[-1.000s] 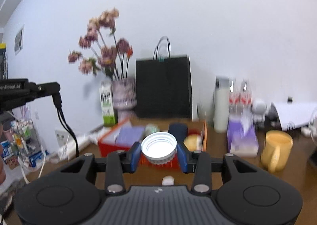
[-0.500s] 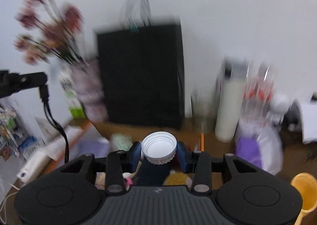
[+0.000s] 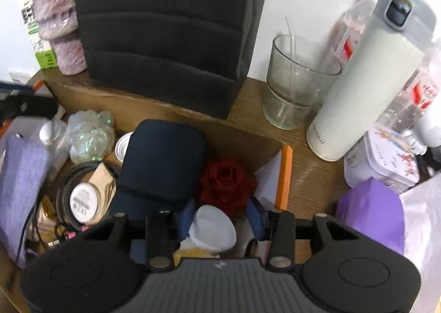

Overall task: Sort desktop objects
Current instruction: 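Lower both tools into the box and open them to release, then withdraw both open tools from the box back over the desk, then grasp the small white square piece with left tool while right tool grasps the orange item, then carry the white piece and orange item into the box and open both tools, then withdraw both open tools from the box back over the desk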

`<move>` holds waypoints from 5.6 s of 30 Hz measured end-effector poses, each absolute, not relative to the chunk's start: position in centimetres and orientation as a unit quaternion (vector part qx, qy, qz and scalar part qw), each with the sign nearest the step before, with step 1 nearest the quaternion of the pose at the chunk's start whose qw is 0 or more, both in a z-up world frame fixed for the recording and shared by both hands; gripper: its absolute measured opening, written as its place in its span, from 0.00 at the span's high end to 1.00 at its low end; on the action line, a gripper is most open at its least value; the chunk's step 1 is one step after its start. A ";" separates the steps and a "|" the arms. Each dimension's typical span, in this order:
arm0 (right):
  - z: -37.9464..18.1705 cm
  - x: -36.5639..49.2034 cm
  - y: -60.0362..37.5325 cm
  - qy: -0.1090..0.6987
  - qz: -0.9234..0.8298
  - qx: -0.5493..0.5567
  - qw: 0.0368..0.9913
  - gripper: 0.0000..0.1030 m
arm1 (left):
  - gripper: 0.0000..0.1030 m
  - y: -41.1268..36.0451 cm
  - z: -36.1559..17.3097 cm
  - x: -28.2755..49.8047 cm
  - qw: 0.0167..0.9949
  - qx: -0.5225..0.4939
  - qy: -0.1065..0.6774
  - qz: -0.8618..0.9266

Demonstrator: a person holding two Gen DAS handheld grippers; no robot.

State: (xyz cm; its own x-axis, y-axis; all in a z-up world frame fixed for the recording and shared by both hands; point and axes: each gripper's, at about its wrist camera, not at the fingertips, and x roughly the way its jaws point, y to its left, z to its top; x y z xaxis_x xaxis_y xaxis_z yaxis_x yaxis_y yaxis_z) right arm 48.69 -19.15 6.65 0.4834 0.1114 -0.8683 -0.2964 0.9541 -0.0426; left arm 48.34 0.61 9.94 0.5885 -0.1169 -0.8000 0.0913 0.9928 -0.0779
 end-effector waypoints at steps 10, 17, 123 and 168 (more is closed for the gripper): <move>12.4 45.6 -19.4 0.498 0.100 -0.013 0.861 0.19 | 0.16 1.9 11.3 46.3 0.833 -0.042 0.551 -0.027; 15.4 39.7 -20.4 0.482 0.111 0.010 0.869 0.17 | 0.04 2.8 14.0 40.0 0.851 -0.053 0.522 0.004; 2.3 -0.1 -19.1 0.237 0.168 -0.014 0.957 0.87 | 0.74 -1.2 2.7 1.8 0.971 -0.044 0.232 -0.039; 10.1 37.0 -17.8 0.330 0.143 -0.009 0.933 0.09 | 0.00 1.9 10.0 39.3 0.916 -0.036 0.397 -0.045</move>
